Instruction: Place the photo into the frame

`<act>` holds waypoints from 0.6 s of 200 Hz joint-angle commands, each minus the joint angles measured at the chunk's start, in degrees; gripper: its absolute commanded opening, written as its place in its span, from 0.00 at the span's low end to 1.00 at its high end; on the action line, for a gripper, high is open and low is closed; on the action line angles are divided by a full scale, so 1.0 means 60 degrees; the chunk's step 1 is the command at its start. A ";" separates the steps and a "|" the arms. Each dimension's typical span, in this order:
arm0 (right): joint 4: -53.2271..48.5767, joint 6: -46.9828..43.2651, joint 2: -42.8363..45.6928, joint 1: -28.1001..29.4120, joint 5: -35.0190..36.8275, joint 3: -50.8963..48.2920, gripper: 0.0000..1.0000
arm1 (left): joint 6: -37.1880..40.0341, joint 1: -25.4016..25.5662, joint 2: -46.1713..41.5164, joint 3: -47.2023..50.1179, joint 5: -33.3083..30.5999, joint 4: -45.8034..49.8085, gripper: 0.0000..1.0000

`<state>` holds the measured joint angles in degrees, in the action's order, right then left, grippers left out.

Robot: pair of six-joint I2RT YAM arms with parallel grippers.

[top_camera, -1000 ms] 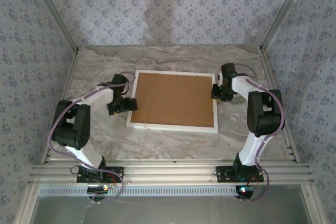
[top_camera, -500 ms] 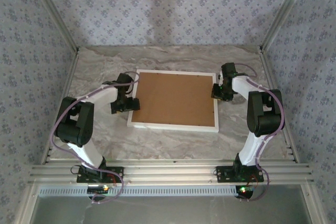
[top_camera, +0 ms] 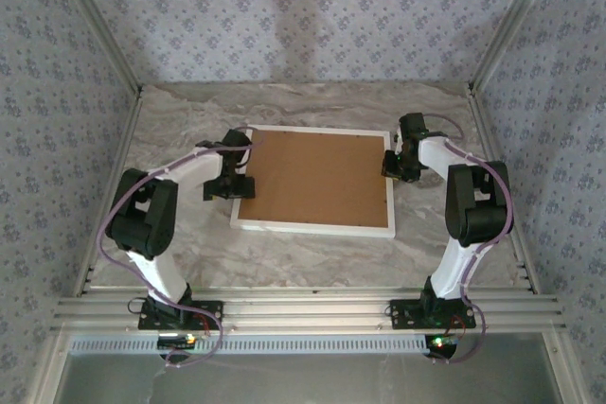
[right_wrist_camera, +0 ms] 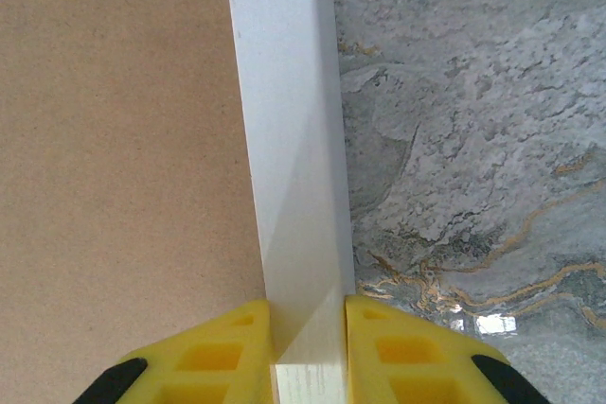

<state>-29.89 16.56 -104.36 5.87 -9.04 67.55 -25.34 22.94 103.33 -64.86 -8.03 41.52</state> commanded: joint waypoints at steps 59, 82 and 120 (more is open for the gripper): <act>0.0009 0.0195 -0.0442 0.0215 -0.0834 0.0042 0.22 | 0.0210 0.0718 0.1836 0.0316 0.0170 0.0203 0.89; -0.0071 0.0165 -0.0407 0.0208 -0.0812 0.0050 0.22 | 0.0275 0.0718 0.1444 0.0005 0.0098 0.0405 0.89; -0.0081 0.0175 -0.0361 0.0205 -0.0780 0.0025 0.22 | 0.0313 0.0671 0.0641 -0.0465 0.0201 0.0624 0.89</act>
<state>-29.93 16.71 -104.47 5.87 -9.04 67.66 -24.53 25.21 104.22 -69.63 -13.21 46.81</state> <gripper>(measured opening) 0.218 0.890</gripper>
